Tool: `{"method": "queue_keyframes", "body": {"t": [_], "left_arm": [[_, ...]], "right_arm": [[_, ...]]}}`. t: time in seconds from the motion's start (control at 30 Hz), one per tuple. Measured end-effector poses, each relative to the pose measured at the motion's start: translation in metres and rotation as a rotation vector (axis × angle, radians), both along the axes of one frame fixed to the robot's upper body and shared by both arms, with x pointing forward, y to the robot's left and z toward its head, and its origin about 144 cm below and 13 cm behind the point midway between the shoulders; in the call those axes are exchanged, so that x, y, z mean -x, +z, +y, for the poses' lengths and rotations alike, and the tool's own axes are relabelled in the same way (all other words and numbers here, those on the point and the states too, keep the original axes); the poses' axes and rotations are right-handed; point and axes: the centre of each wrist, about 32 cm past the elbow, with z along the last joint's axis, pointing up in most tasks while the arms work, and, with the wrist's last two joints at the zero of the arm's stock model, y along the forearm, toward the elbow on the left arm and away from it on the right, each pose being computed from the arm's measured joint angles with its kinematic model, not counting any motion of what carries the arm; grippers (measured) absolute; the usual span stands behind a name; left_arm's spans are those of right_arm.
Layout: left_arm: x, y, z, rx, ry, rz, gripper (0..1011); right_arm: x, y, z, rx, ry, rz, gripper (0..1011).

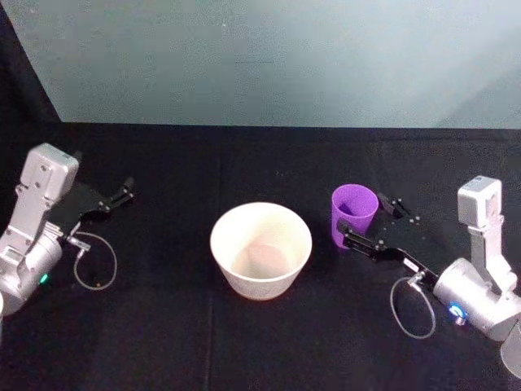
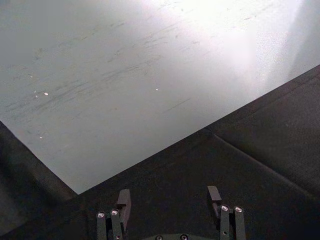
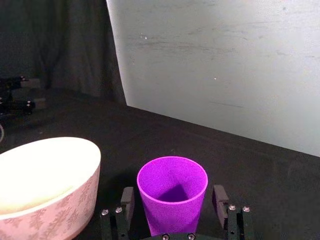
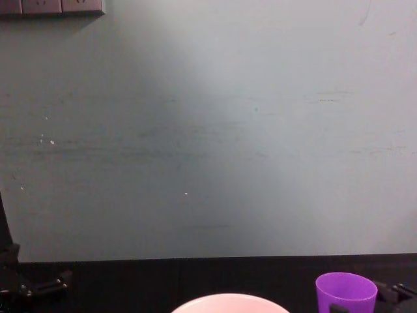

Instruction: Pick up the cup and pour the mung beans from the cup into the bowl.

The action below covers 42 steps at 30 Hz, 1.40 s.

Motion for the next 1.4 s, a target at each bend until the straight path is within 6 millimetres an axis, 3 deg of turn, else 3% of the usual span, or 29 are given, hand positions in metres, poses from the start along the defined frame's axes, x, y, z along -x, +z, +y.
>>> {"method": "queue_keyframes", "body": {"t": [0.47, 1.4], "left_arm": [[0.0, 0.0, 0.0, 0.0, 0.0, 0.0, 1000], [0.0, 0.0, 0.0, 0.0, 0.0, 0.0, 1000]], "right_arm": [[-0.012, -0.001, 0.01, -0.001, -0.001, 0.008, 1002], [-0.018, 0.0, 0.014, 0.01, -0.013, 0.004, 1002]]}}
